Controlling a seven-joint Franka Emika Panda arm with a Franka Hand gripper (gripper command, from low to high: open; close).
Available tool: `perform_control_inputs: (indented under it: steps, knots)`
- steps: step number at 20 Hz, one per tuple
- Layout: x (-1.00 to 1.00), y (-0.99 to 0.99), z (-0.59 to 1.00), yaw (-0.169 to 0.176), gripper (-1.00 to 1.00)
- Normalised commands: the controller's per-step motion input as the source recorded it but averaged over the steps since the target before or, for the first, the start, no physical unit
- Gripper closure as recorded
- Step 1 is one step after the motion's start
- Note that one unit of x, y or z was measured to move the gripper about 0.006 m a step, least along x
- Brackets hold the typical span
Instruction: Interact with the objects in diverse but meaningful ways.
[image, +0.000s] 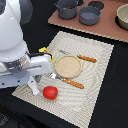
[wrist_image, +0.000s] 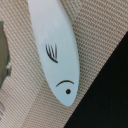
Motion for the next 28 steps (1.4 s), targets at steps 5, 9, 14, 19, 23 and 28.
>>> perform_control_inputs:
  steps: [5,9,14,19,23,28]
  knots:
    - [0.0,0.0,-0.2,0.0,-1.0]
    - [0.0,-0.01,-0.23,0.0,-1.0]
    - [0.0,-0.05,-0.2,0.0,1.0]
    - [-0.01,-0.1,-0.18,0.0,1.0]
    - [-0.02,-0.14,-0.13,0.0,1.0]
    - [0.0,-0.1,0.0,0.0,1.0]
